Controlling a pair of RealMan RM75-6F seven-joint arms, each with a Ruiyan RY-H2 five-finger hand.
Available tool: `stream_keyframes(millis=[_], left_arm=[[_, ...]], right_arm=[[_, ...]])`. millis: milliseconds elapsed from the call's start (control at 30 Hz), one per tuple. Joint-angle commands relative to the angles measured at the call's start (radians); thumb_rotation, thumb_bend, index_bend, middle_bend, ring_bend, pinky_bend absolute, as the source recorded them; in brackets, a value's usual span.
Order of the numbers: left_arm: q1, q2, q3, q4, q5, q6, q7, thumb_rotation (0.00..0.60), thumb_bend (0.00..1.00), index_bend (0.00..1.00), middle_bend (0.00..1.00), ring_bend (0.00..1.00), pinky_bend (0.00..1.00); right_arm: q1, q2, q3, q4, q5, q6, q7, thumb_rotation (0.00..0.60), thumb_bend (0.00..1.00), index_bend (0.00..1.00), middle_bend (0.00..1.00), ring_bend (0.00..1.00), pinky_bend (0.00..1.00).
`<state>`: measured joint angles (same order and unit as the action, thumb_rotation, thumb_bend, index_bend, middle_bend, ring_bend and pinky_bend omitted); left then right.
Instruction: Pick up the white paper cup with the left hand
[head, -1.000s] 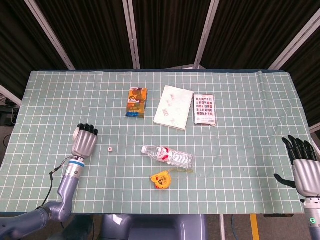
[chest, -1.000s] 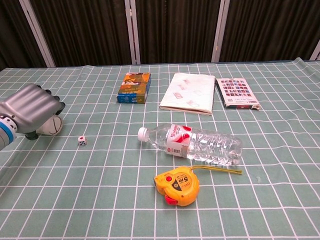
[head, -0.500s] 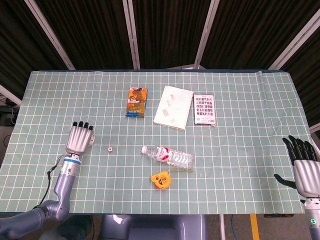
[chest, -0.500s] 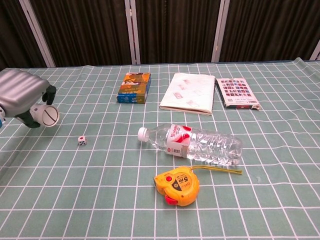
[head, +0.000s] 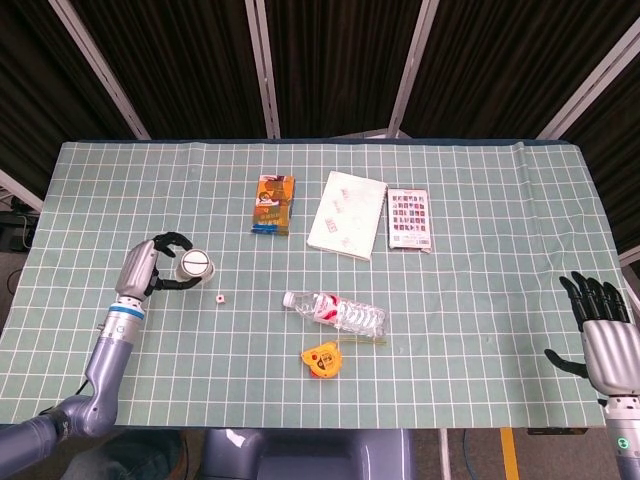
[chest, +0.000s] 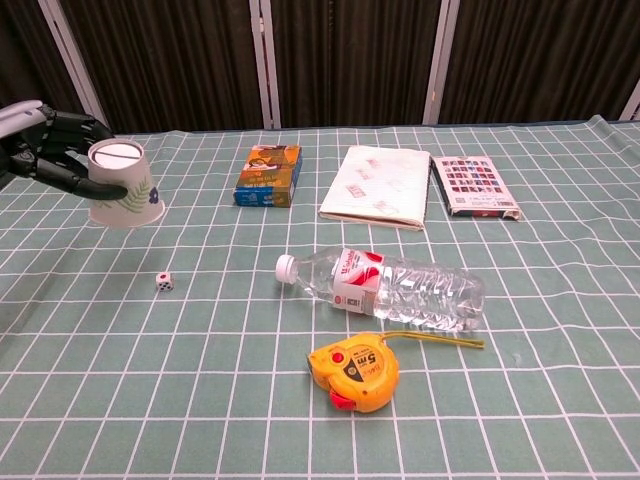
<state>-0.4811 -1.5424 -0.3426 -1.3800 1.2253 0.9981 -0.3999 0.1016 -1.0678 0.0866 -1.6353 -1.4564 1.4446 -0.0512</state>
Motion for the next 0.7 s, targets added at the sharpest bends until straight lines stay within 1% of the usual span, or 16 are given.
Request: stream_keyframes(millis=[33,100,267,333,467,700], left_arm=[[0.007,0.029,-0.003,0.019,0.090,-0.137,-0.365,0.600,0.00,0.48,0.36,0.29,0.38],[-0.005,0.009,0.017,0.054,0.113,-0.147,-0.420,0.600,0.00,0.48,0.36,0.29,0.38],[-0.027,-0.031,0.059,0.109,0.137,-0.162,-0.463,0.600,0.00,0.48,0.36,0.29,0.38],[-0.034,-0.051,0.078,0.131,0.132,-0.180,-0.476,0.600,0.00,0.48,0.36,0.29,0.38],[-0.041,-0.073,0.095,0.167,0.130,-0.172,-0.471,0.600,0.00,0.48,0.36,0.29,0.38],[-0.045,-0.080,0.110,0.184,0.128,-0.155,-0.466,0.600,0.00,0.48,0.36,0.29,0.38]], right_arm=[[0.000,0.000,0.001,0.000,0.002,0.000,-0.001,0.600,0.00,0.00,0.00,0.00,0.00],[0.000,0.000,0.001,0.001,0.004,0.000,0.000,0.600,0.00,0.00,0.00,0.00,0.00],[-0.001,0.002,0.002,0.003,0.007,0.000,0.006,0.600,0.00,0.00,0.00,0.00,0.00],[-0.003,0.004,0.002,0.004,0.007,0.001,0.011,0.600,0.00,0.00,0.00,0.00,0.00],[-0.004,0.007,0.002,0.005,0.005,0.004,0.019,0.600,0.00,0.00,0.00,0.00,0.00],[-0.005,0.009,0.002,0.005,0.003,0.006,0.023,0.600,0.00,0.00,0.00,0.00,0.00]])
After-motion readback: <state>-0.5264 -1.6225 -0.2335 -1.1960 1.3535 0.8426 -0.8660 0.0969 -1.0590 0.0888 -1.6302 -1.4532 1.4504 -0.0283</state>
